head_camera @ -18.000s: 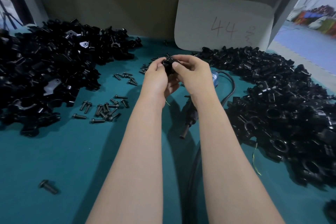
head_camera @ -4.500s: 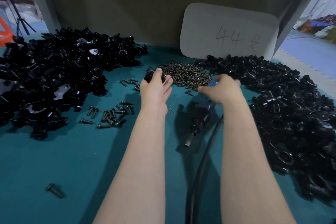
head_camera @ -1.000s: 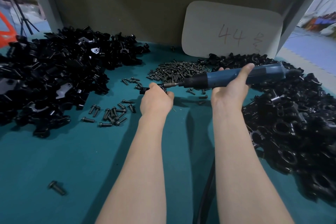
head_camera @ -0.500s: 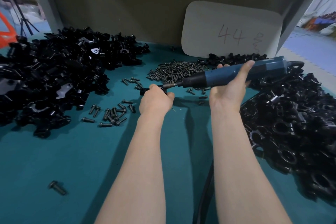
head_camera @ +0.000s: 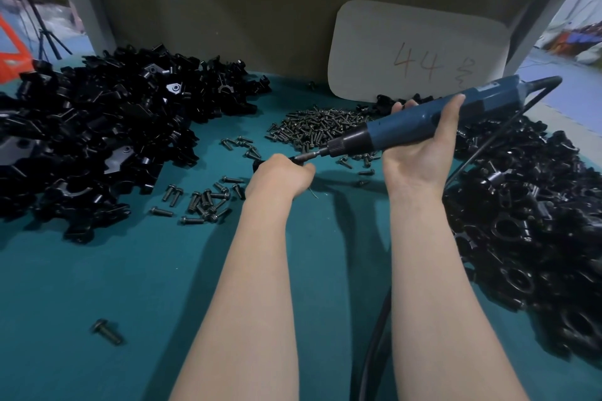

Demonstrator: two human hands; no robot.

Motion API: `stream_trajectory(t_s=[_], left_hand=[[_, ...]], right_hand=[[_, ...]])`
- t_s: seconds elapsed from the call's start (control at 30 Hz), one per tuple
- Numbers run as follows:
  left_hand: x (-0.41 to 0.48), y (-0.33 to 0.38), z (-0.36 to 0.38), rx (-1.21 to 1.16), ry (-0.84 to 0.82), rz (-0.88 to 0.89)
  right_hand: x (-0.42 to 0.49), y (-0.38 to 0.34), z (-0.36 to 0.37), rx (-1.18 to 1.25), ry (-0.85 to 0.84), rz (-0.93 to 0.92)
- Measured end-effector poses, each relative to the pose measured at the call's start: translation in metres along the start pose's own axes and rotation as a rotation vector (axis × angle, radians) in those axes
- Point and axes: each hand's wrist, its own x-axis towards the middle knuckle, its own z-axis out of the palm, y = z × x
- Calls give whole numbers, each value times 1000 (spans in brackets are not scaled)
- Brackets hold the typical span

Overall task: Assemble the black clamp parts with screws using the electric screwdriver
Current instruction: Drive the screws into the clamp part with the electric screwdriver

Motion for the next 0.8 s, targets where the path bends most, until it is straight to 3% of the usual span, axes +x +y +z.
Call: stream_trajectory(t_s=[0.23, 0.33, 0.47, 0.6, 0.8], left_hand=[[-3, 2, -2, -37, -55, -36], [0, -1, -3, -328, -27, -46], [4, -1, -4, -816, 135, -53], [2, 1, -6, -1275, 94, -87], [3, 2, -2, -1371, 51, -85]], right_hand=[[0, -14, 7, 35, -106, -38], [1, -19, 11, 73, -79, -59], [1, -18, 10, 46, 17, -56], [1, -15, 10, -8, 79, -47], [0, -8, 17, -71, 53, -37]])
